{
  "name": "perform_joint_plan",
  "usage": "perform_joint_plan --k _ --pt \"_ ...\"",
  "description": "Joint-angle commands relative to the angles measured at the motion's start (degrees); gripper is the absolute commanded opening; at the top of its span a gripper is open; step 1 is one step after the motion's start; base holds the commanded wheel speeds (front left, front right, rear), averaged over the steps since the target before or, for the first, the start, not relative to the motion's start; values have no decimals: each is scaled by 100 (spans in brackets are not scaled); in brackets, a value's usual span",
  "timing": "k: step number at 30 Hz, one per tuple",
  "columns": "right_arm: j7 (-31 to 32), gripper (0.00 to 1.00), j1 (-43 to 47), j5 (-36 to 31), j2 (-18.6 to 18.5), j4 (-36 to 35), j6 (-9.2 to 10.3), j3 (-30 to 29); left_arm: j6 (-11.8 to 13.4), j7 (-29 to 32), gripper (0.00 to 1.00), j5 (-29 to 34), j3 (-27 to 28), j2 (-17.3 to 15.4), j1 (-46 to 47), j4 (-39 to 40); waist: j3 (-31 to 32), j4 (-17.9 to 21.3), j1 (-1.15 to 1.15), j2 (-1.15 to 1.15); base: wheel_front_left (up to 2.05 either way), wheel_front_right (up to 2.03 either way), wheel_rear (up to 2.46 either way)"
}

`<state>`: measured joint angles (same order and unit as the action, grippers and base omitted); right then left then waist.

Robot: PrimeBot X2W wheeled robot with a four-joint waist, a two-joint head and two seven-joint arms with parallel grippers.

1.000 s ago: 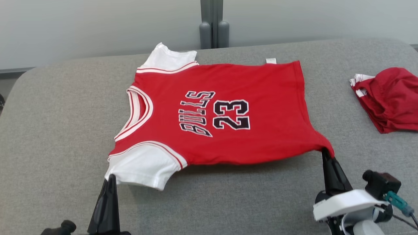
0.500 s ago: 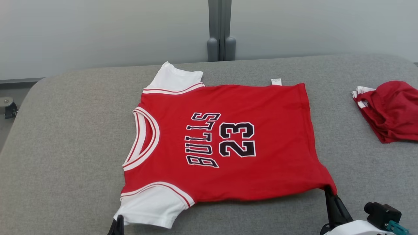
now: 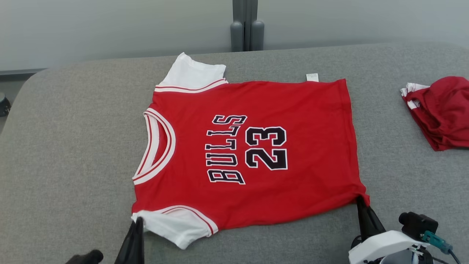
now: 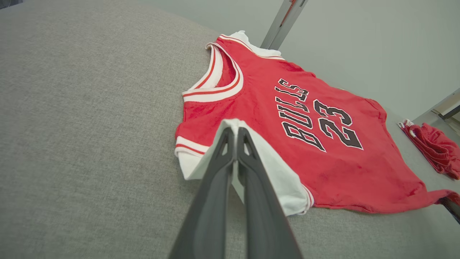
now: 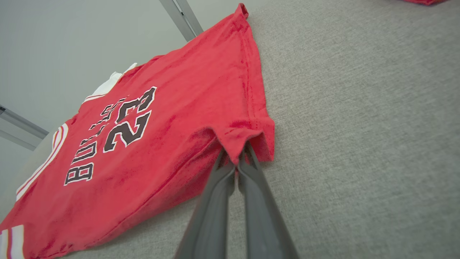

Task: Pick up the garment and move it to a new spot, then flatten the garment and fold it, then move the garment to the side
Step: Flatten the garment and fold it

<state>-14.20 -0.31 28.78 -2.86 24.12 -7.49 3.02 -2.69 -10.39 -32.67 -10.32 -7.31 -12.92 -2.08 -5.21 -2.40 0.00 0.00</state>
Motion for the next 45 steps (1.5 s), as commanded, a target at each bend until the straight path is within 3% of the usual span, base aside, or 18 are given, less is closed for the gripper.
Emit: perform_joint_plan --k 1,11,18,34,35,36,37,45 --pt "-51 0 -132 55 -8 2 2 -18 -36 -50 0 62 -2 -32 241 -21 -119 -1 0 0 0 0 0" --pt "-103 0 -895 -13 -9 111 2 -101 -179 -256 0 587 -193 -147 1971 -742 -582 41 0 0 0 0 0" --pt "-102 0 -1290 -88 -9 205 2 -147 -235 -442 0 805 -176 -31 3056 -1392 -899 156 0 0 0 0 0" --pt "-104 0 -1858 -163 -8 438 2 -21 -366 -479 0 1146 120 89 4109 -2547 -1165 388 0 0 0 0 0" --pt "-104 7 -1907 -200 -8 453 2 -37 -367 -479 15 1162 182 111 4136 -2567 -1166 390 0 0 0 0 0" --pt "-104 47 -1952 -201 -12 449 2 -63 -368 -480 38 1178 230 134 4154 -2566 -1169 390 0 0 0 0 0" --pt "-104 100 -1985 -201 -11 464 2 -69 -375 -480 97 1203 285 161 4160 -2543 -1172 389 0 0 0 0 0" --pt "-101 100 -2139 -218 -10 322 2 -145 -461 -473 100 1143 479 326 3977 -2256 -1148 337 0 0 0 0 0"
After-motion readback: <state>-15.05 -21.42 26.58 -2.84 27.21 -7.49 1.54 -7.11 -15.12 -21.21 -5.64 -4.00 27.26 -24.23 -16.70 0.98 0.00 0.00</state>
